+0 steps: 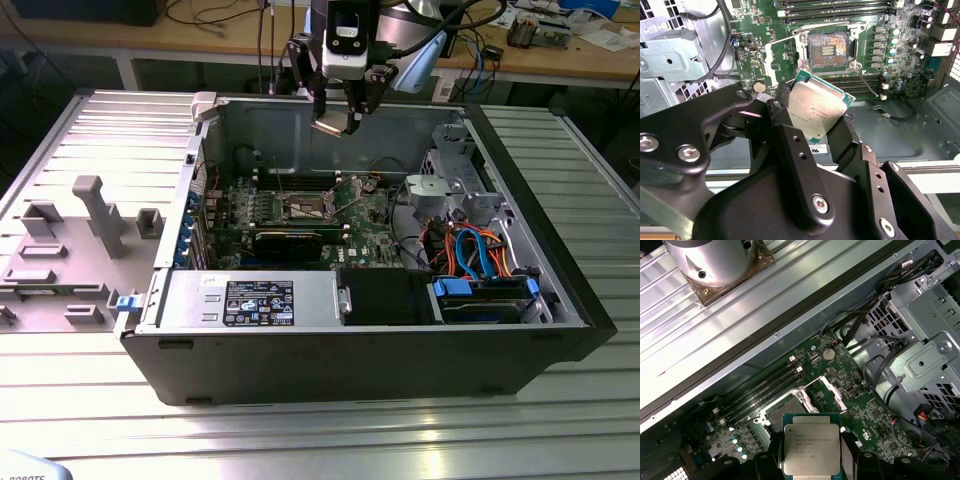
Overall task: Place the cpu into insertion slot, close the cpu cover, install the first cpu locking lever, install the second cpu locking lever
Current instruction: 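Place the cpu into insertion slot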
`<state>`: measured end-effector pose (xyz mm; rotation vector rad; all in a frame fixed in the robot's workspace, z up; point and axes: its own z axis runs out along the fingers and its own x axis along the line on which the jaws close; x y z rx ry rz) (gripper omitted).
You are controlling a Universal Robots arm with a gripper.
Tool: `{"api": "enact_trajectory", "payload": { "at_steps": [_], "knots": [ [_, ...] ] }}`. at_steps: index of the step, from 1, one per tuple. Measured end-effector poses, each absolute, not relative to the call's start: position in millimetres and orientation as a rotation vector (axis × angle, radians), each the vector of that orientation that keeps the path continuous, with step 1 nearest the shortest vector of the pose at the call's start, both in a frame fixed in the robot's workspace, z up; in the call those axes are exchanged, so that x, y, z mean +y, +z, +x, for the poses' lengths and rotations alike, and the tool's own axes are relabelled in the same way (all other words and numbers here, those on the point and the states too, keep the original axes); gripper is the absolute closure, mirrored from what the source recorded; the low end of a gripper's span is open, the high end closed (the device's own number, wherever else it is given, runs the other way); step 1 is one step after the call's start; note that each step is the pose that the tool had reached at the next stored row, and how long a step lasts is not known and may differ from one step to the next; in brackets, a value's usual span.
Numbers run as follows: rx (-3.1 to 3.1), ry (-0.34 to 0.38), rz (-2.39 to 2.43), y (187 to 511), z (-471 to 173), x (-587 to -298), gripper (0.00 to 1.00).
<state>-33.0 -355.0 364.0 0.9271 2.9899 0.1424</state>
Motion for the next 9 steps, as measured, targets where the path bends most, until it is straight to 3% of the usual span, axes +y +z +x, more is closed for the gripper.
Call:
{"api": "enact_trajectory", "payload": {
  "at_steps": [9],
  "knots": [
    [2.989, 0.142, 0.929, 364.0, -34.1, -354.9, 0.45]
  ]
}}
